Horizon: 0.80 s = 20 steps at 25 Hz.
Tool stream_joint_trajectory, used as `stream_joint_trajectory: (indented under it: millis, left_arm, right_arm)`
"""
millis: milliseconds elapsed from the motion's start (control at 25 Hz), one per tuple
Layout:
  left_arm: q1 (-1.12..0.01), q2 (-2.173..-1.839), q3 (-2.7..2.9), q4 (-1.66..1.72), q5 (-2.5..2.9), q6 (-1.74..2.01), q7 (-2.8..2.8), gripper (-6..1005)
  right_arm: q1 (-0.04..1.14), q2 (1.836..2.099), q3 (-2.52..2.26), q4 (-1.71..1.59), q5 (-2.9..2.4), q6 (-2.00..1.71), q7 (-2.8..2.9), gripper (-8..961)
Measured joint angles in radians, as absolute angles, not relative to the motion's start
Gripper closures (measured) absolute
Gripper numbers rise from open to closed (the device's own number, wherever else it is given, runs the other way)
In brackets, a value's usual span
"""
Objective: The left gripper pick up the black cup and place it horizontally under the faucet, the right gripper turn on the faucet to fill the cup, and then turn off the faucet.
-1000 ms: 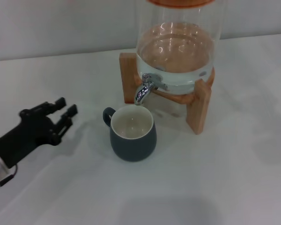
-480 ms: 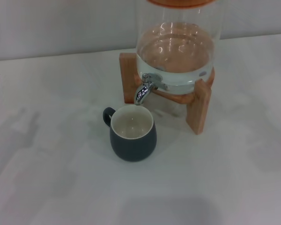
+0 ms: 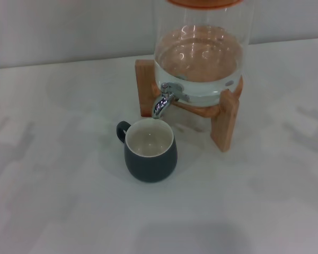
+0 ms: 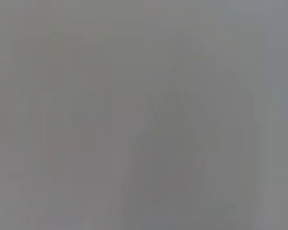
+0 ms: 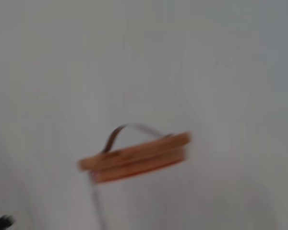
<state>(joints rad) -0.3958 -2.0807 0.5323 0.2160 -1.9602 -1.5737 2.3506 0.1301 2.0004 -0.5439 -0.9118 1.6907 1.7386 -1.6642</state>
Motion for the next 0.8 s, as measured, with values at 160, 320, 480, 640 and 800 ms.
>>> stream_joint_trajectory:
  millis: [160, 320, 480, 640, 800]
  left_arm:
    - [-0.393, -2.082, 0.532, 0.21, -1.981, -1.573, 2.347, 362]
    - [-0.39, -2.081, 0.535, 0.206, -2.001, -1.559, 2.308, 250]
    - [-0.387, -2.081, 0.534, 0.213, -1.997, -1.558, 2.303, 142]
    - [-0.386, -2.08, 0.532, 0.214, -2.003, -1.554, 2.306, 106]
    - [-0.384, -2.08, 0.532, 0.215, -2.005, -1.547, 2.305, 106]
  right_arm:
    - [0.132, 2.0, -0.636, -0.944, 1.663, 1.736, -1.665, 198]
    - [0.134, 2.001, -0.739, -0.972, 1.645, 1.739, -1.657, 198]
    - [0.132, 2.003, -0.862, -1.001, 1.671, 1.735, -1.646, 199]
    - [0.14, 2.007, -0.966, -1.025, 1.698, 1.714, -1.634, 199]
    - [0.138, 2.007, -1.078, -1.07, 1.747, 1.646, -1.621, 200]
